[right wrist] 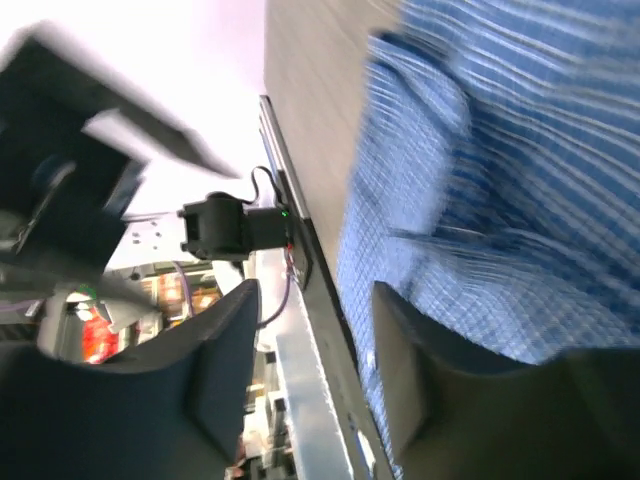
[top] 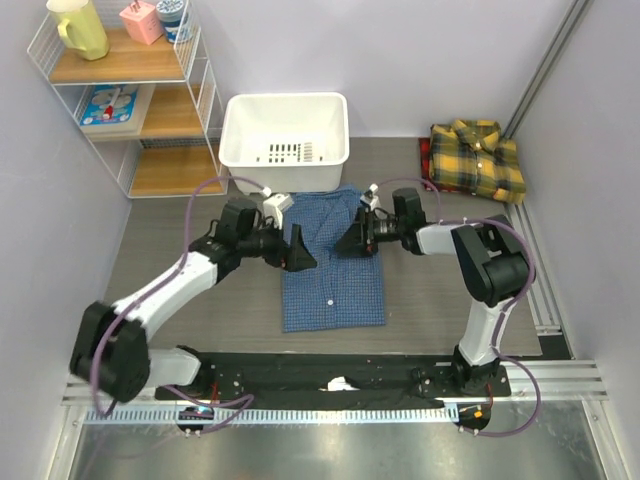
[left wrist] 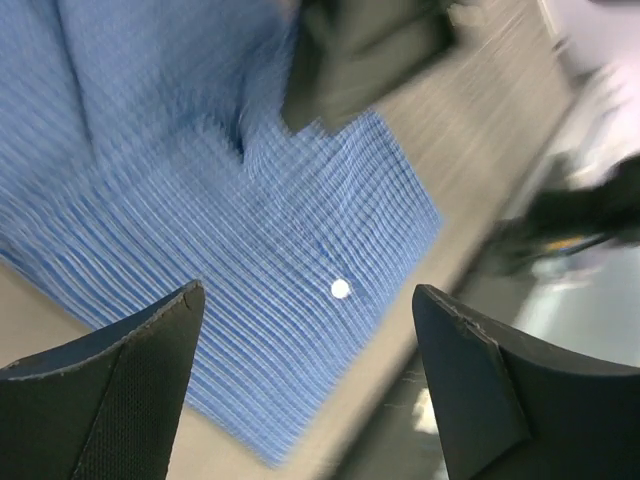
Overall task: Fold and stack the long sleeve shirts
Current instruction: Fold the shirt
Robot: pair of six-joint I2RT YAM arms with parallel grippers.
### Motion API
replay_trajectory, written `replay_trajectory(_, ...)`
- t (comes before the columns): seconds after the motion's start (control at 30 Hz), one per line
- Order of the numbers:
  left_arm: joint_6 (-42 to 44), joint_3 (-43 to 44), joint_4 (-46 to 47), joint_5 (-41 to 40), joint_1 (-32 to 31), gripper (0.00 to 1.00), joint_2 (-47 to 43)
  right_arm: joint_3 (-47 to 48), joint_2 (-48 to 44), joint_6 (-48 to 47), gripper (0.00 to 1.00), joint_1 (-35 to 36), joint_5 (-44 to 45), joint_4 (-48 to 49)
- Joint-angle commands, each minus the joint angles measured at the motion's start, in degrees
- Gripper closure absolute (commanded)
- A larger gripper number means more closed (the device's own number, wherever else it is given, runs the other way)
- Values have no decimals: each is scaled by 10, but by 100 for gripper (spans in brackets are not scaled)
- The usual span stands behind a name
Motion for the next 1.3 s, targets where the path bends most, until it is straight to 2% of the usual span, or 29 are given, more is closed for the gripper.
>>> replay_trajectory(0.0,365,26,-170,-257,-136,15,-130,62,-71,-90,51,14,34,-78)
replay_trajectory(0.03,401,17,-182,-287,-164,15,-160,83,-69,-142,57,19,42,-130)
replay_trajectory(0.07,426,18,-193,-309,-187,14,-168,110,-62,-192,60,25,58,-249)
replay_trajectory(0.1,441,19,-199,-352,-235,13,-173,155,-48,-278,64,35,70,-288)
replay_trajectory(0.17,475,25,-223,-393,-281,12,-168,186,-33,-330,74,44,81,-345)
replay_trajectory(0.2,480,24,-225,-405,-322,12,-163,196,-27,-341,77,51,83,-358)
replay_trajectory(0.27,487,15,-218,-438,-360,12,-149,198,-6,-365,83,54,82,-366)
replay_trajectory(0.37,492,-2,-180,-511,-464,12,-123,208,36,-393,85,58,70,-387)
replay_trajectory(0.47,486,-23,-119,-567,-521,14,-73,222,71,-406,87,59,62,-396)
replay_trajectory(0.57,477,-30,-80,-592,-547,18,-36,227,95,-428,89,60,70,-394)
replay_trajectory(0.73,502,-43,-6,-634,-552,27,43,229,124,-443,89,61,78,-392)
replay_trajectory(1.03,497,-76,37,-634,-562,45,105,208,147,-455,91,60,93,-378)
replay_trajectory(1.13,493,-71,35,-647,-563,60,103,206,150,-453,91,63,91,-379)
replay_trajectory(1.17,489,-68,29,-637,-563,73,85,202,149,-453,91,64,91,-379)
replay_trajectory(1.23,483,-52,-6,-617,-563,90,61,197,144,-454,91,69,88,-379)
replay_trajectory(1.27,473,-44,-24,-595,-563,94,41,190,137,-453,91,71,88,-379)
